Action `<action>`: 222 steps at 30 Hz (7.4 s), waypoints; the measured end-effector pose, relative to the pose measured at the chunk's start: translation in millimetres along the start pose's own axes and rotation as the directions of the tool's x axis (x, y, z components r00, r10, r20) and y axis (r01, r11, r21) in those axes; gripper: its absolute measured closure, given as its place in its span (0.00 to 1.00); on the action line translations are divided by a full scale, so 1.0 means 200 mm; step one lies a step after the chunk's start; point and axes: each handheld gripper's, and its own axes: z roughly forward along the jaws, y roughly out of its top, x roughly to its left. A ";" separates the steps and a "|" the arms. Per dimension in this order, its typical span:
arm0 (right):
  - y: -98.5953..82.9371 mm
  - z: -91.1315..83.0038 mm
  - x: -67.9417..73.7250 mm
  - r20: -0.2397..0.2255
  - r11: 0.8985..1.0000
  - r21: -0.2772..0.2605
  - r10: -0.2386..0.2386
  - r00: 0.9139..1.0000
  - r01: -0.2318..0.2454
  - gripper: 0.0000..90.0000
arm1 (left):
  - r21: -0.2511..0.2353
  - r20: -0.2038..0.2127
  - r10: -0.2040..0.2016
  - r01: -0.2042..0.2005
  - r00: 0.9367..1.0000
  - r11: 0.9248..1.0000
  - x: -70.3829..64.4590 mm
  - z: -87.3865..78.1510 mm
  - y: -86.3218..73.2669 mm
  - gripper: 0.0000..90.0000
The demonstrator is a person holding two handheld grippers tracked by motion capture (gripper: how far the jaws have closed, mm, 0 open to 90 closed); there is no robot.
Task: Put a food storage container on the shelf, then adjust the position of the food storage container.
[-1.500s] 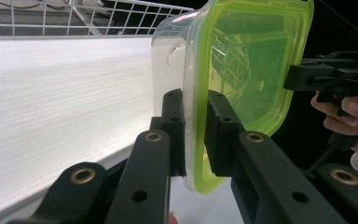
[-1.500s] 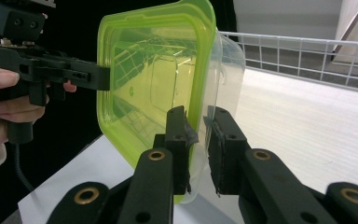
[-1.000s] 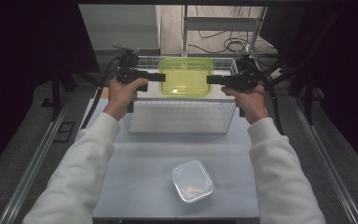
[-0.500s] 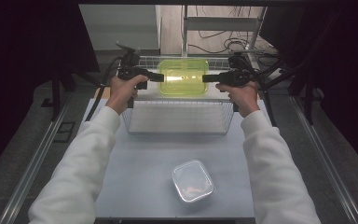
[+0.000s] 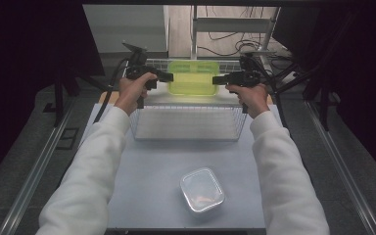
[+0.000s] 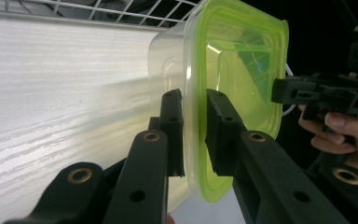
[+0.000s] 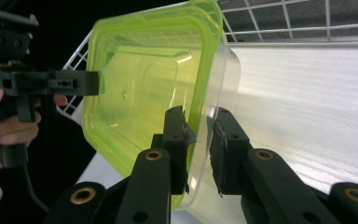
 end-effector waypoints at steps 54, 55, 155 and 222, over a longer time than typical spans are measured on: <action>-0.04 0.01 0.00 0.134 0.981 -0.178 0.096 0.986 -0.072 0.45 | -0.097 -0.055 0.088 -0.093 0.995 0.991 -0.01 0.04 -0.03 0.34; -0.04 0.01 0.00 0.145 0.981 -0.185 0.091 0.985 -0.063 0.43 | -0.097 -0.057 0.094 -0.099 0.994 0.990 -0.01 0.04 -0.03 0.34; -1.21 -0.29 0.14 -0.029 0.861 0.331 -0.400 0.916 0.386 0.75 | 0.156 -0.204 0.368 -0.341 0.907 0.927 0.09 -0.28 -1.27 0.27; -1.42 0.03 0.45 -0.008 0.680 0.559 -0.567 0.824 0.474 0.99 | 0.188 -0.189 0.366 -0.332 0.911 0.924 0.10 -0.26 -1.29 0.27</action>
